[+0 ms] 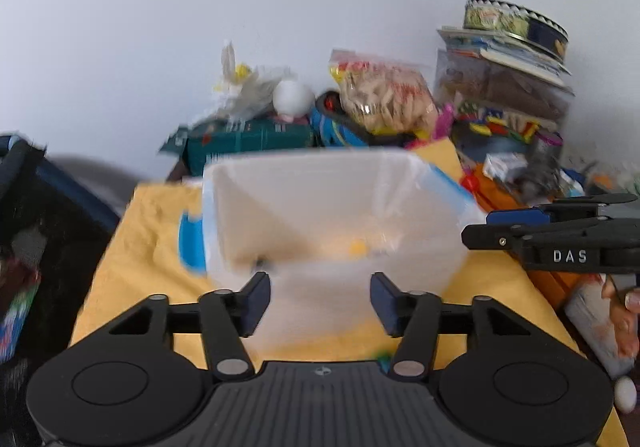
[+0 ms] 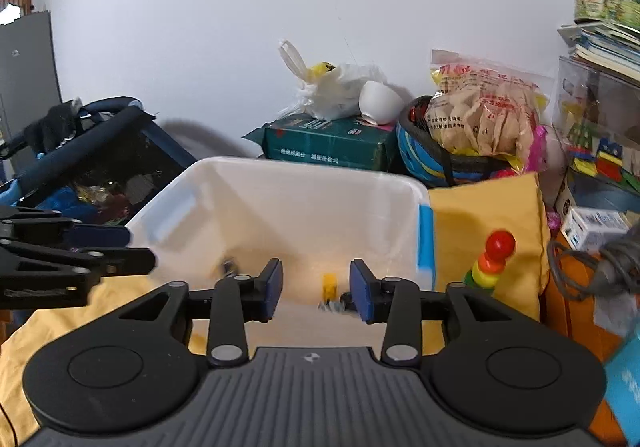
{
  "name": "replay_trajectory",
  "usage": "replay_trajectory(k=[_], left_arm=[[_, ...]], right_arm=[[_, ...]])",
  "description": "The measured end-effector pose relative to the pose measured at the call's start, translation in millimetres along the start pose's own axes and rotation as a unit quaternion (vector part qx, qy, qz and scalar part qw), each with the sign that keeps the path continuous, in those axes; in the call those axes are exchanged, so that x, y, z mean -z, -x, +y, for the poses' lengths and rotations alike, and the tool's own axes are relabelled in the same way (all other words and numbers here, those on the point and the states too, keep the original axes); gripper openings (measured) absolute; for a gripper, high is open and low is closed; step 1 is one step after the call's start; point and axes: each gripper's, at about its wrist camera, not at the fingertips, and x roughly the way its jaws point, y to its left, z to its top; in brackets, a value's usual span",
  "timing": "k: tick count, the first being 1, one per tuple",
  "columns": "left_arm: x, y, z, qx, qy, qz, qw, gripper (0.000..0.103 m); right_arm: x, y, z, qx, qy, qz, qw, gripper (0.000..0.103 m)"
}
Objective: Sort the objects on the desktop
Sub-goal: 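Carry both held cars over the white bin and open both grippers, then grasp a wooden cube with left gripper while right grasps another wooden cube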
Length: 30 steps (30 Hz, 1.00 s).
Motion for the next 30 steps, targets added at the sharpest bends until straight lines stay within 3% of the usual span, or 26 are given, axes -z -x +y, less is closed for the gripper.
replay_trajectory(k=[3, 7, 11, 16, 21, 25, 29, 30], left_arm=[[34, 5, -4, 0.012, 0.003, 0.047, 0.9988, 0.060], [81, 10, -14, 0.031, 0.015, 0.112, 0.9931, 0.060], [110, 17, -31, 0.064, -0.004, 0.151, 0.9865, 0.059], [124, 18, -62, 0.081, -0.099, 0.160, 0.9788, 0.059], [129, 8, -73, 0.080, -0.124, 0.166, 0.9751, 0.059], [133, -5, -69, 0.077, -0.112, 0.176, 0.9749, 0.057], [136, -10, -63, 0.083, -0.084, 0.185, 0.9755, 0.055], [137, -10, -64, 0.087, -0.082, 0.186, 0.9752, 0.049]], right_arm=[[24, 11, 1, -0.011, -0.005, 0.022, 1.000, 0.044], [66, 15, 6, -0.030, -0.015, 0.084, 0.996, 0.044], [102, 19, 15, -0.037, -0.008, 0.133, 0.990, 0.044], [126, 21, 22, -0.045, -0.002, 0.163, 0.986, 0.044], [126, 20, 26, -0.054, 0.012, 0.158, 0.986, 0.044], [118, 6, 32, -0.042, 0.059, 0.152, 0.986, 0.044], [115, -11, 32, -0.052, 0.042, 0.160, 0.985, 0.045], [115, -14, 32, -0.056, 0.036, 0.160, 0.985, 0.045]])
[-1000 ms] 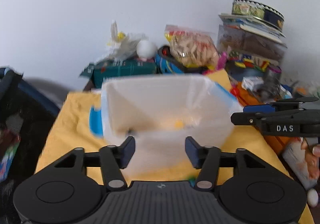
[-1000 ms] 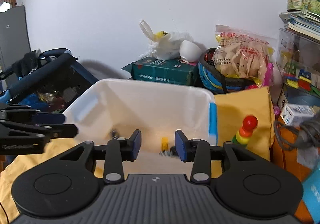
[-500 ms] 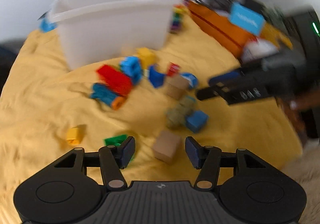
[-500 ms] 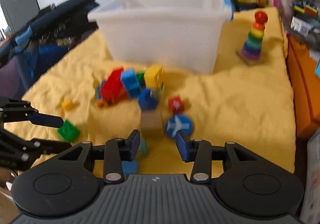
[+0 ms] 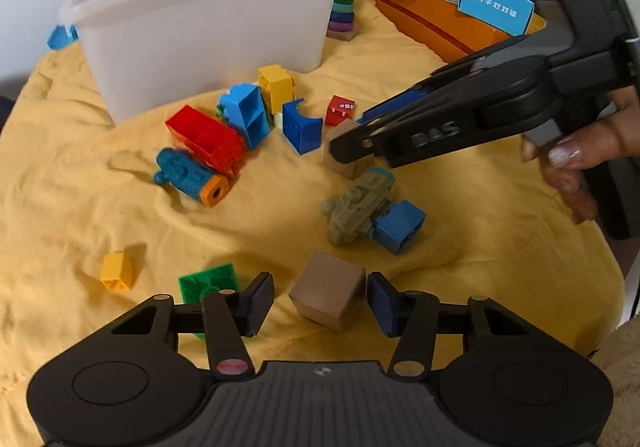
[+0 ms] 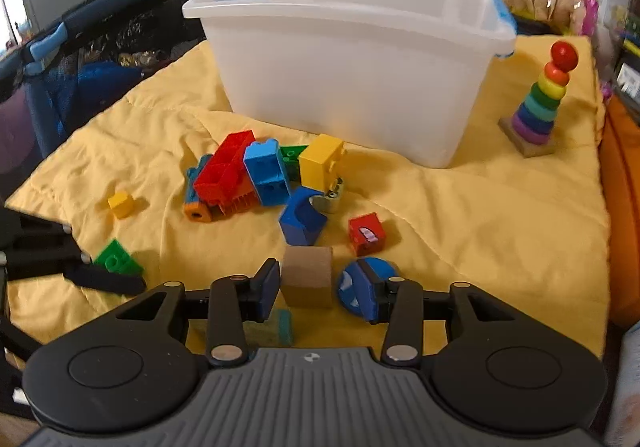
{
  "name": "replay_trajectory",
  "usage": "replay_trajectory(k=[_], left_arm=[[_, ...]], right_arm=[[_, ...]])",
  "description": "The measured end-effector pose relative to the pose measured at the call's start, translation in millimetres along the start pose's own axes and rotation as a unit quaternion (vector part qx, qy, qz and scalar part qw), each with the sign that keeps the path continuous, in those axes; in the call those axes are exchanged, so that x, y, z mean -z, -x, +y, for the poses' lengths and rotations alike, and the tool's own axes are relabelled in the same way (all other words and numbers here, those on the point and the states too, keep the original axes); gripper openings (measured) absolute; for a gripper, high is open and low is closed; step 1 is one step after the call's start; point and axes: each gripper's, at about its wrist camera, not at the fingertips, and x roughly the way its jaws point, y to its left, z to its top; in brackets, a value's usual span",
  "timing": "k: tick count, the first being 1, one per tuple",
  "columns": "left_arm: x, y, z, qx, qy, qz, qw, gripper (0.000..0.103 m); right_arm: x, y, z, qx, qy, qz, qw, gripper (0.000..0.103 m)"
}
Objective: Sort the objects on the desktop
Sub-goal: 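Grasp a wooden cube with left gripper while right grasps another wooden cube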
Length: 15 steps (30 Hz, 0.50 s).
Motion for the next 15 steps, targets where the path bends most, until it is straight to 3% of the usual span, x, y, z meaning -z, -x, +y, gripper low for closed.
replay_trajectory(k=[2, 6, 9, 15], left_arm=[[2, -3, -3, 0.011, -0.005, 0.005, 0.9999, 0.041], [5, -1, -9, 0.014, -0.013, 0.001, 0.9998, 0.040], [6, 1, -11, 0.013, -0.009, 0.001, 0.9999, 0.040], [5, 14, -7, -0.006, -0.004, -0.006, 1.0000, 0.040]], right_arm=[[-1, -7, 3, 0.002, 0.003, 0.006, 1.000, 0.044], [2, -16, 8, 0.003, 0.000, 0.017, 1.000, 0.042], [5, -19, 9, 0.015, 0.009, 0.014, 1.000, 0.034], [10, -13, 18, 0.026, 0.050, 0.012, 0.998, 0.033]])
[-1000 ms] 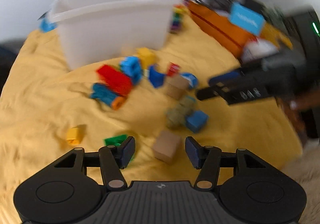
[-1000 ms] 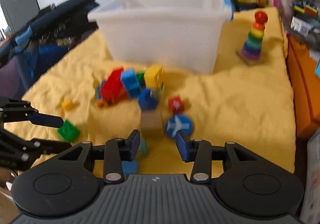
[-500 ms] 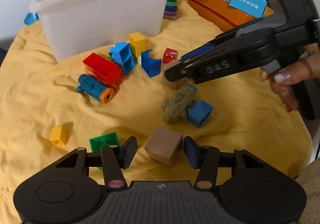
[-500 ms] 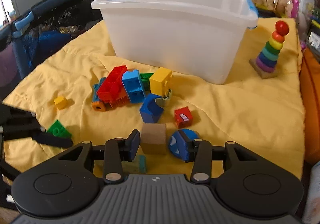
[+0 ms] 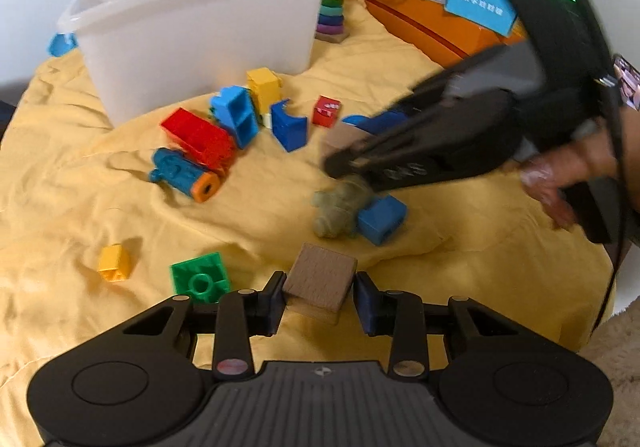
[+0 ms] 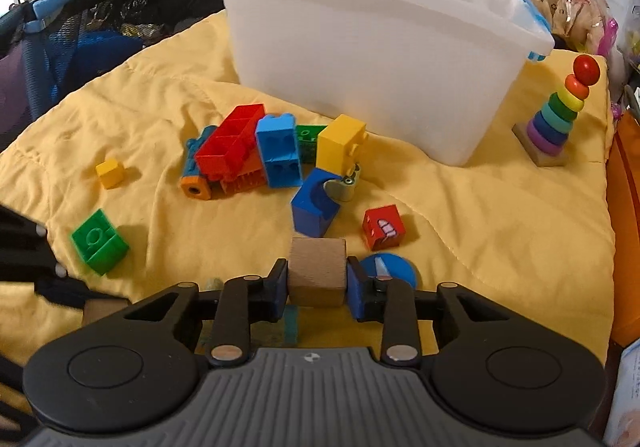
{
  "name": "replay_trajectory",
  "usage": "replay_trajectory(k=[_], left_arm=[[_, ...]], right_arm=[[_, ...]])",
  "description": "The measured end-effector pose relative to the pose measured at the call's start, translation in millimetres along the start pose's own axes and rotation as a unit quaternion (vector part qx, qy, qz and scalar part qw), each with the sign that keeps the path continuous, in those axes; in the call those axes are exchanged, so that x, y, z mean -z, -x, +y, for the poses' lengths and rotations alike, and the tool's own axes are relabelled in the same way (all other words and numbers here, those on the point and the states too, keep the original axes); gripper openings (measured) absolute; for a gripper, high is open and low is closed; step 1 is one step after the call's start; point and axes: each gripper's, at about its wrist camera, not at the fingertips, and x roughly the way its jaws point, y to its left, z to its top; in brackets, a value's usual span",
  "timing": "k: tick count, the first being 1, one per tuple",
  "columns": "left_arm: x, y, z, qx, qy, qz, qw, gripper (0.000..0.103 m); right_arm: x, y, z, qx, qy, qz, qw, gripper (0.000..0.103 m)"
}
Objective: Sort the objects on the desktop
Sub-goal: 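Grasp a wooden cube with left gripper while right grasps another wooden cube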
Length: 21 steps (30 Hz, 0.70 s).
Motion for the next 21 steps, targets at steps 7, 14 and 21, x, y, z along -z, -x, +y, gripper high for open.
replay_trajectory(k=[7, 14, 21], left_arm=[[6, -4, 7, -0.007, 0.015, 0.011, 0.9998, 0.040], [7, -7, 3, -0.010, 0.007, 0.011, 0.9999, 0.042], [6, -7, -2, -0.010, -0.010, 0.007, 0.9999, 0.039]], right_arm=[[20, 40, -6, -0.009, -0.033, 0.001, 0.999, 0.033], [40, 42, -9, 0.014, -0.048, 0.027, 0.998, 0.033], [50, 33, -13, 0.009, -0.072, 0.032, 0.997, 0.034]])
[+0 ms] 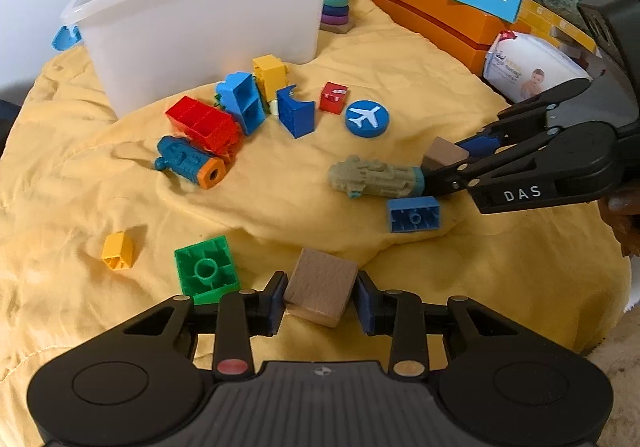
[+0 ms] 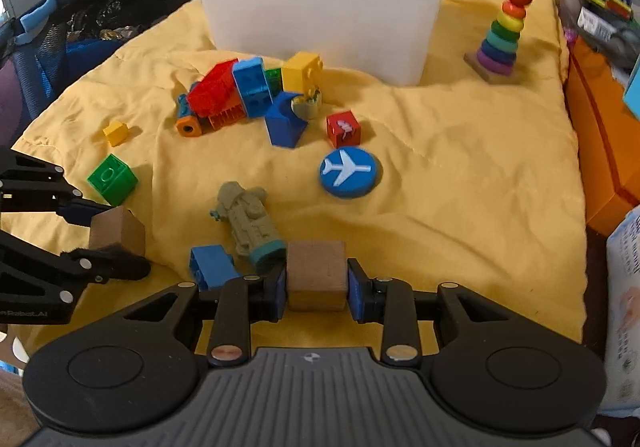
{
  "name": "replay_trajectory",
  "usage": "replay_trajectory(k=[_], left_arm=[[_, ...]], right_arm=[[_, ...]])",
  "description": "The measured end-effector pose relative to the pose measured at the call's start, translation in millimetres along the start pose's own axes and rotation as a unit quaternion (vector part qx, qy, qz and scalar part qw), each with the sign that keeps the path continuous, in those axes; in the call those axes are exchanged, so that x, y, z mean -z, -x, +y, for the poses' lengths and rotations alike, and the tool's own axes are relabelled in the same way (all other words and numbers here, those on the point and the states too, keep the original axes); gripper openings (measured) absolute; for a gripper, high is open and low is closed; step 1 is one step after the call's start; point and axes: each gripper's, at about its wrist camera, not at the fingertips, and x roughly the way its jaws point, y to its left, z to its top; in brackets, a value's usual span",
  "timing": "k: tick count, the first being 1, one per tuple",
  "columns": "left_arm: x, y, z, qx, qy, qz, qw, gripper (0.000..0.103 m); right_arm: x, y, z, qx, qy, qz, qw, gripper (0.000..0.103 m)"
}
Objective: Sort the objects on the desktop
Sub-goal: 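Grasp a wooden cube with left gripper while right grasps another wooden cube, then carry both wooden cubes over the white bin and open both grippers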
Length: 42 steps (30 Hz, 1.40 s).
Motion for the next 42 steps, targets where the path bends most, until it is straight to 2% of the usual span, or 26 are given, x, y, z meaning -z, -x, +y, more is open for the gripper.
replay_trajectory(k=[5, 11, 16, 22, 28, 33, 39, 42], left_arm=[[-6, 9, 4, 0.007, 0.014, -0.007, 0.9999, 0.039], [-38, 35, 21, -0.019, 0.031, -0.053, 0.9979, 0.039], [-73, 59, 37, -0.050, 0.037, -0.105, 0.9925, 0.039], [-126, 82, 62, -0.074, 0.044, -0.176, 0.9806, 0.039], [-181, 83, 86, -0.100, 0.038, -0.211, 0.9717, 0.039], [-209, 59, 102, -0.095, 0.057, -0.201, 0.9733, 0.039], [-206, 2, 121, -0.105, 0.075, -0.145, 0.9810, 0.039], [-202, -10, 126, -0.097, 0.080, -0.120, 0.9847, 0.040]], right_arm=[[3, 4, 6, 0.008, 0.029, -0.003, 1.000, 0.033], [-14, 16, 7, 0.004, 0.034, -0.019, 0.999, 0.033], [-45, 35, 4, 0.006, 0.035, -0.061, 0.997, 0.033], [-96, 54, -1, 0.012, 0.047, -0.123, 0.991, 0.033], [-157, 60, -13, 0.017, 0.040, -0.174, 0.984, 0.033], [-196, 50, -18, 0.034, 0.042, -0.197, 0.979, 0.033], [-210, 14, -21, 0.027, 0.015, -0.166, 0.986, 0.033], [-209, -1, -24, 0.024, -0.001, -0.153, 0.988, 0.033]])
